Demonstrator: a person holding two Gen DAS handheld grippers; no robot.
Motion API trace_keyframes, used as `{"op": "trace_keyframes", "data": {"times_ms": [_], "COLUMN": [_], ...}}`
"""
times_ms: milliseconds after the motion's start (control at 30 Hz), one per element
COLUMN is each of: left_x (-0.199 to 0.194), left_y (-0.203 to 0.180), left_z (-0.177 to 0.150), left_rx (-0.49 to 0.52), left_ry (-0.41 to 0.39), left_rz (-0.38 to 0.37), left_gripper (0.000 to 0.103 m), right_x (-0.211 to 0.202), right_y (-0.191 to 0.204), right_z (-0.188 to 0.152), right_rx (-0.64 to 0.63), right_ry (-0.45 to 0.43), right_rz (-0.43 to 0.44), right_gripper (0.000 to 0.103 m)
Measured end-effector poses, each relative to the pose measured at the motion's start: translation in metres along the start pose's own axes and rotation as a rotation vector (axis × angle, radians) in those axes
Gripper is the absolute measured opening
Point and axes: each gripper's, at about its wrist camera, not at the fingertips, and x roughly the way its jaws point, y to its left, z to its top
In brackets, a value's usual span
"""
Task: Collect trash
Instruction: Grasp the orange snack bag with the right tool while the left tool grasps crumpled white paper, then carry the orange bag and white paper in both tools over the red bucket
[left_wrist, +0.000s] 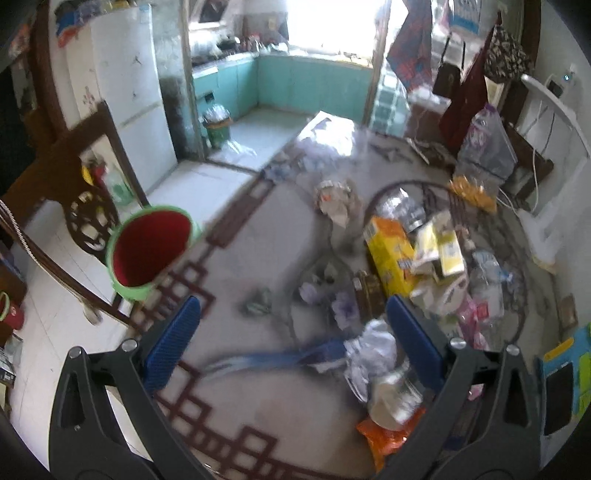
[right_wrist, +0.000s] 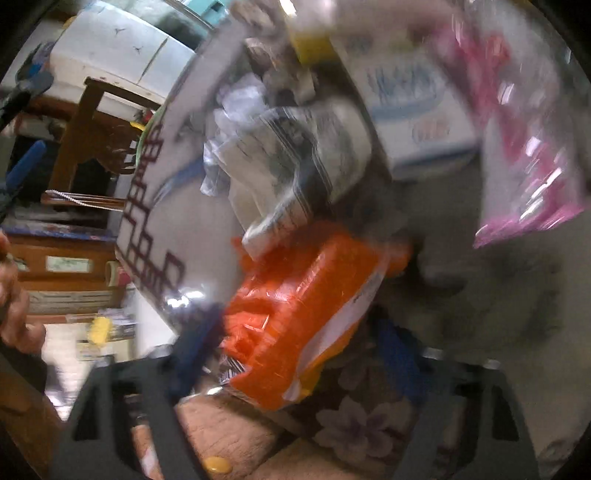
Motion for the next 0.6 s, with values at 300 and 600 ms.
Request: {"op": "trace_keyframes", "data": {"times_ms": [300, 600], "left_x": [0.050, 0.118], "left_y": [-0.017, -0.036], "left_z": [-0.026, -0.056], "left_rx": [0.009, 0.017], "left_ry": [0.186, 0.370], "left_rz": [-0.157, -0.207], "left_gripper": [0.095, 0.082], "right_x": [-0.116, -0.156], "right_y": [0.006, -0.001], "right_z": [-0.005, -0.023], "right_rx": [-0.047, -0.021], "right_ry": [-0.364, -0.557], "right_rz": [-0.026, -0.159], "right_gripper": [0.046, 0.047]}}
